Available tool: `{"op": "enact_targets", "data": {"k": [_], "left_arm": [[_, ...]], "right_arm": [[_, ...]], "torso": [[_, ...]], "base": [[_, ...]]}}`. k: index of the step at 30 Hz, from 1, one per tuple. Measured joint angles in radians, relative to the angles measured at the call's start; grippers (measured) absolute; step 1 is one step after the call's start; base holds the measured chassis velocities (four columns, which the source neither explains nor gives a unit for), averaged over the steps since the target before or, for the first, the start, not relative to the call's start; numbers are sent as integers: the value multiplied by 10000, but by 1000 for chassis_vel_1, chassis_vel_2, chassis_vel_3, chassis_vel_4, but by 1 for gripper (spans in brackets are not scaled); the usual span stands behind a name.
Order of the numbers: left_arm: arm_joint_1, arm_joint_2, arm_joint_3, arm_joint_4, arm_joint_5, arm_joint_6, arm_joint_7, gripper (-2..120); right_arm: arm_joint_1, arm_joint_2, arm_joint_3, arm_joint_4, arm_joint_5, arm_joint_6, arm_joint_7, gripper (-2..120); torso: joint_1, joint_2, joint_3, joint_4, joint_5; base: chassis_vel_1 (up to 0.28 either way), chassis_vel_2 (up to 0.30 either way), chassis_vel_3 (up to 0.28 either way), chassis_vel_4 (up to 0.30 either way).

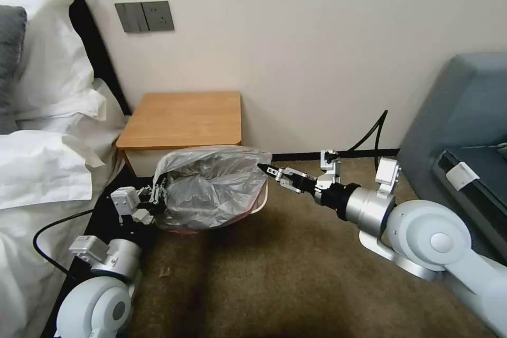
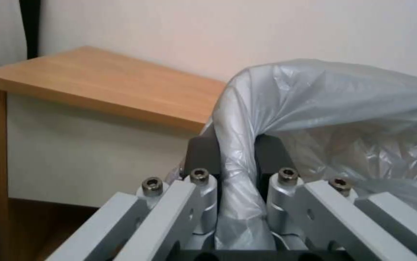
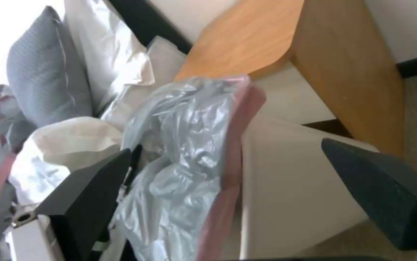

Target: Pick up the garbage bag from the table and place it over the trash can.

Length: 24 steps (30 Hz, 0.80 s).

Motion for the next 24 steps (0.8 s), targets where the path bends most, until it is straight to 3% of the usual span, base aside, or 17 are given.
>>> {"op": "enact_targets", "data": {"k": [7, 13, 15, 17, 24], "left_arm": [[-18, 2, 22, -15, 1, 20, 6, 9], [-16, -1, 36, -24, 17, 34, 16, 9], [-18, -1, 39, -24, 19, 34, 17, 9], [-29, -1, 43, -24, 20, 37, 24, 9], [-44, 19, 44, -1, 21, 39, 36, 9]], "right_arm": [[-13, 164, -150, -77, -424, -28, -83, 94], [-33, 177, -179, -76, -633, -34, -182, 68], [-27, 178, -185, -76, -639, -34, -187, 67], [-7, 183, -219, -76, -678, -30, -187, 52], [1, 193, -235, -72, -752, -17, -174, 31]], "torso": [[0, 0, 0, 0, 0], [0, 0, 0, 0, 0], [0, 0, 0, 0, 0], [0, 0, 0, 0, 0], [0, 0, 0, 0, 0]], "base": [[0, 0, 0, 0], [0, 0, 0, 0], [0, 0, 0, 0], [0, 0, 0, 0], [0, 0, 0, 0]]}}
